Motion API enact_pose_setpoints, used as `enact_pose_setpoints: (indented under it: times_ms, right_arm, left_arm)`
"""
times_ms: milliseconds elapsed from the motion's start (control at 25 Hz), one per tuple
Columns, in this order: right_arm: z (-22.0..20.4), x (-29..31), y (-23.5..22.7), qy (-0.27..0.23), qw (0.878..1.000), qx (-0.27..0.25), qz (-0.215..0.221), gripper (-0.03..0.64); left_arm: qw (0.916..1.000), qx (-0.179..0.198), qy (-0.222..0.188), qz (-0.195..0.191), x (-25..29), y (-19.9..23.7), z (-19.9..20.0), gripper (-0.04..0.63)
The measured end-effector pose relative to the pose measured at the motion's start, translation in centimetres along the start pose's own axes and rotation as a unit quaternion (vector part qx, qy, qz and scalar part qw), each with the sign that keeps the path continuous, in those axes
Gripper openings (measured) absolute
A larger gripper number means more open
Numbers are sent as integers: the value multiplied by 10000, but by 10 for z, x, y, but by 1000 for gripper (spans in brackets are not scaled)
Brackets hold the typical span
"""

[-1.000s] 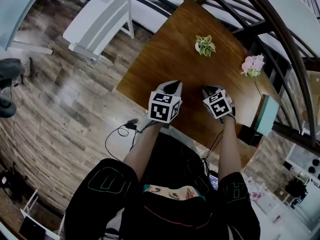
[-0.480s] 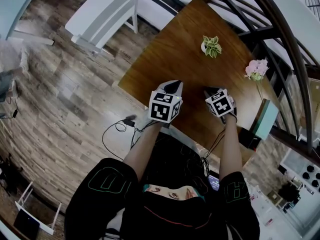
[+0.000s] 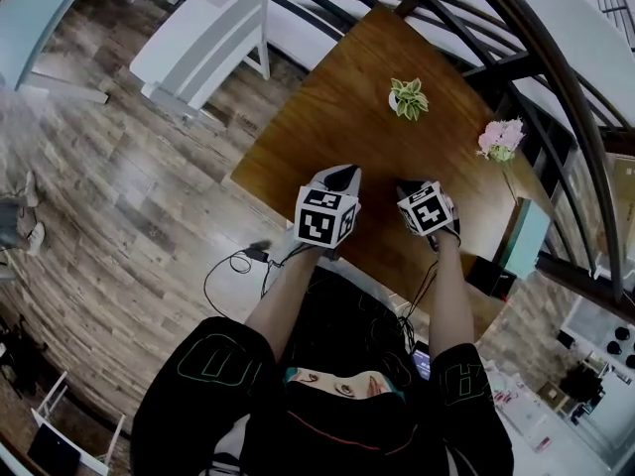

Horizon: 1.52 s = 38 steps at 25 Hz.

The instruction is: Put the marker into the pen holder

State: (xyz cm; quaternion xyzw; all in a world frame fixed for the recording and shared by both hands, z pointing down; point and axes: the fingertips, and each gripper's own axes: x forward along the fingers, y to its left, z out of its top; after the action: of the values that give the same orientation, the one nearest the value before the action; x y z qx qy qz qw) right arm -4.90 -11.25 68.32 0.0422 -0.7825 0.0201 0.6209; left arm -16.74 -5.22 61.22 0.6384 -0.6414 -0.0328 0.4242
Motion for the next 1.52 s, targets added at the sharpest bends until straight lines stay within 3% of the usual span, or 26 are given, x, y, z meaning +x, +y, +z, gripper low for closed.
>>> enact_pose_setpoints:
  times_ms: [120,280,760,1120,1320,1520]
  right_arm:
    - [1,-6,6,-191,9997,153,78,44]
    - [5,-21,2,-649,9951,733,137,44]
    - [-7,-72,-21,-1574,9781,1325,-309,43]
    - [-28,-120,-45,-2491,9424,2139,-640,43]
    - [-51,-150,-59,-2851,9212,2487,-908,43]
    - [-83,-182,-72,-3149,8981,2823,-1210,43]
  left_arm:
    - [10000,39,-23,-19,1,-8,1,8]
    - [9998,162,13,-74,5,-21,0,8]
    - [9968,736,92,-311,19,-76,8,8]
    - [9894,1303,176,-612,37,-133,7,8]
    - [9800,1839,212,-735,46,-170,7,8]
    - [9728,2105,250,-936,54,-208,1,8]
